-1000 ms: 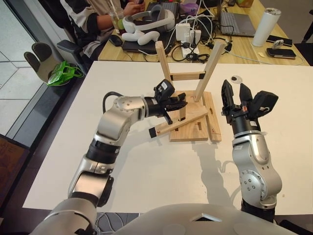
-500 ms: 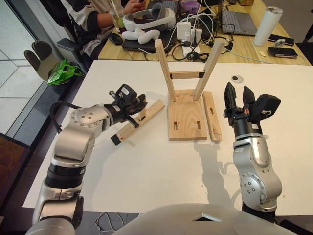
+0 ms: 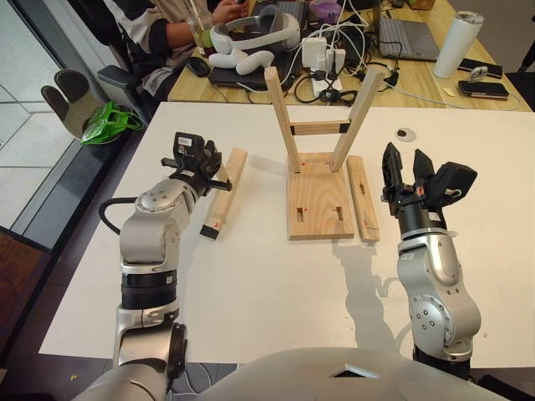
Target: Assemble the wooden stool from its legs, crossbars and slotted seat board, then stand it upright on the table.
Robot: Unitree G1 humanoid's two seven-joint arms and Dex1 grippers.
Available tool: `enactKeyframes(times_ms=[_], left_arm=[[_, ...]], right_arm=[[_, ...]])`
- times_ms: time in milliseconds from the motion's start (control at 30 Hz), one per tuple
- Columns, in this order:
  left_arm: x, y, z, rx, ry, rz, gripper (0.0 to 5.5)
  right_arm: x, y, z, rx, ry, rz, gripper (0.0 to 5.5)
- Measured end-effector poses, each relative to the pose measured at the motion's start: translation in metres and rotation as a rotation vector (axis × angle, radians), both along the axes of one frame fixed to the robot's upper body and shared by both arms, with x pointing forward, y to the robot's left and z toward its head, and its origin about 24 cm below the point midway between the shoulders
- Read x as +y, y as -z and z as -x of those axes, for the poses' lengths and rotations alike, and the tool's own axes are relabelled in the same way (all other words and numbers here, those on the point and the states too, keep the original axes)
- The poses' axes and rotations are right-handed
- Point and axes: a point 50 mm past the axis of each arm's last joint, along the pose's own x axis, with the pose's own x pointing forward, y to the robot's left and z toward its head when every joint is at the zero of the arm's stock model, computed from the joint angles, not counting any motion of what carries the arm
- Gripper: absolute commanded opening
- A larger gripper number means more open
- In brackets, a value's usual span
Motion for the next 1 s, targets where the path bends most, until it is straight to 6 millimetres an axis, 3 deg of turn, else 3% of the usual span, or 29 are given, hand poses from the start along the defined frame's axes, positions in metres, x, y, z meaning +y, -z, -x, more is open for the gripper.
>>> enactKeyframes(times_ms=[200, 433, 467, 633, 800, 1000], left_arm=[[-0.008, 0.014, 0.010, -0.007, 0.007, -0.069, 0.40], [-0.007, 0.014, 0.021, -0.045, -0.050, -0.017, 0.40], [-0.005, 0.013, 0.021, -0.048, -0.059, -0.004, 0.76], [0.000, 0.009, 0.020, -0.060, -0.081, 0.028, 1.30], [-0.005, -0.020, 0.013, -0.160, -0.052, 0.057, 1.30], [-0.008, -0.092, 0.004, -0.416, -0.050, 0.080, 1.30]], right_arm=[[-0.001, -0.001, -0.001, -0.002, 0.002, 0.001, 2.95], [-0.001, 0.000, -0.003, 0.001, 0.005, 0.002, 2.95], [-0.001, 0.001, -0.003, 0.004, 0.004, 0.002, 2.95], [-0.001, 0.001, -0.004, 0.006, 0.000, 0.003, 2.95], [0.000, 0.000, -0.005, 0.001, -0.003, 0.003, 2.95], [0.000, 0.000, -0.005, 0.000, -0.004, 0.005, 2.95]])
